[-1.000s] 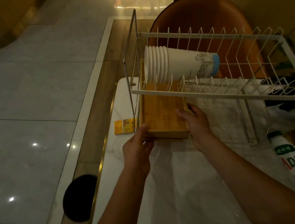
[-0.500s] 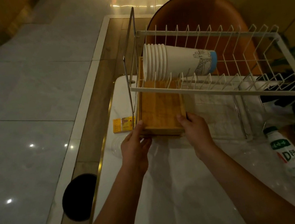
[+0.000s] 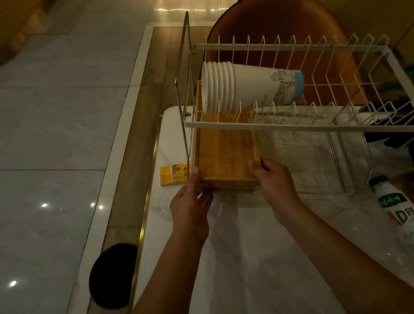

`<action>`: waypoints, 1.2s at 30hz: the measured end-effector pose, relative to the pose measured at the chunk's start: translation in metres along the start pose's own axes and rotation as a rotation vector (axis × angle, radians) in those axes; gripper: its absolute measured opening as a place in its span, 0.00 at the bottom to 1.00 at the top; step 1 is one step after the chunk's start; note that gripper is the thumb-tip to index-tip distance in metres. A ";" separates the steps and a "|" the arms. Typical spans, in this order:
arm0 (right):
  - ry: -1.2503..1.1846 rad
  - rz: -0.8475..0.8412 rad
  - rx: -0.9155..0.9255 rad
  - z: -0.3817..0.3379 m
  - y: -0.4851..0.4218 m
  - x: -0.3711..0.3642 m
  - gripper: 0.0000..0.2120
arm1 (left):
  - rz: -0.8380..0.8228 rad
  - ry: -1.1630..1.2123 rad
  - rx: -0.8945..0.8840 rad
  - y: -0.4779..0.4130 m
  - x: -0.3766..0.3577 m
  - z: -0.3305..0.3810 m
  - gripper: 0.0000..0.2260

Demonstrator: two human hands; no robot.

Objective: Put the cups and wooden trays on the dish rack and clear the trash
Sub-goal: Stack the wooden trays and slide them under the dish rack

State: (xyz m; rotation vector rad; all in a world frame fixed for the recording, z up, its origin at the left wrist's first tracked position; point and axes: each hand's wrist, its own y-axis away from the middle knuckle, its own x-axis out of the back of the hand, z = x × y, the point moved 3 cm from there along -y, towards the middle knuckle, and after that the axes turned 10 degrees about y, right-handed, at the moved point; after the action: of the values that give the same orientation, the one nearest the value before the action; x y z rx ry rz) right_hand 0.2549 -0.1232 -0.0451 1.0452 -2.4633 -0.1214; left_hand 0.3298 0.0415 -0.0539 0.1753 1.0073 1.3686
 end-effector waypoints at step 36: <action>-0.022 -0.005 -0.014 0.008 0.000 -0.001 0.10 | -0.070 0.030 -0.003 0.005 0.002 0.000 0.09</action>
State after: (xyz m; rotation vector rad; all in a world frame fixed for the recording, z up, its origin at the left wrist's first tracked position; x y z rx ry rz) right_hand 0.2518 -0.1237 -0.0526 1.0491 -2.4763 -0.1515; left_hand 0.3257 0.0445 -0.0518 0.1165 1.0269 1.3124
